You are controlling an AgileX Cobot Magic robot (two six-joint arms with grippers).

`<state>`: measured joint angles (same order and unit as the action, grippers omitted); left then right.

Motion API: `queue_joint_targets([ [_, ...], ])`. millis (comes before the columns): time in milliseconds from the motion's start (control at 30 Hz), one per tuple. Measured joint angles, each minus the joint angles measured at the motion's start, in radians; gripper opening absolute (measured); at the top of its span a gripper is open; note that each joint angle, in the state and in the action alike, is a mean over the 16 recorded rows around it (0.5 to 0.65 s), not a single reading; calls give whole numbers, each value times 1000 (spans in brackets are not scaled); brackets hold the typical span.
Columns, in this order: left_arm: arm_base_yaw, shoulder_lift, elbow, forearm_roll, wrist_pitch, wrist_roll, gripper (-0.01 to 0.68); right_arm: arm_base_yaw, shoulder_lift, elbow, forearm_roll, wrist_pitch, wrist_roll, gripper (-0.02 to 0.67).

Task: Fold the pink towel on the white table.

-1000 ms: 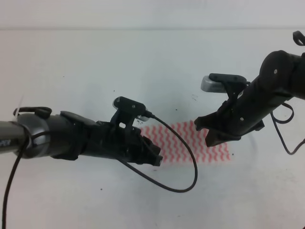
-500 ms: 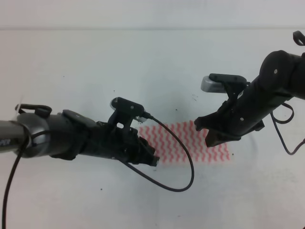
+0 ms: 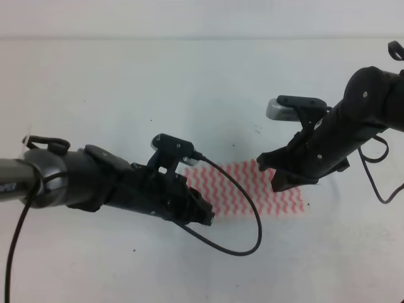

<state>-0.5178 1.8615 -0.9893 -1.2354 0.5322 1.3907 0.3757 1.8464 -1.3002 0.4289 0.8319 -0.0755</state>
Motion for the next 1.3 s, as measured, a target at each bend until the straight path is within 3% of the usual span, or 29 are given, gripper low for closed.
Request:
queue_joint_targets([
  [567, 12, -66, -1, -31, -3, -40, -3, -5, -1, 0, -2, -16, 6, 0],
  [1067, 86, -44, -14, -245, 42, 34, -3, -88, 3, 0, 12, -21, 58, 211],
  [1300, 90, 20, -45, -279, 82, 50, -3, -99, 5, 0, 20, -28, 66, 252],
])
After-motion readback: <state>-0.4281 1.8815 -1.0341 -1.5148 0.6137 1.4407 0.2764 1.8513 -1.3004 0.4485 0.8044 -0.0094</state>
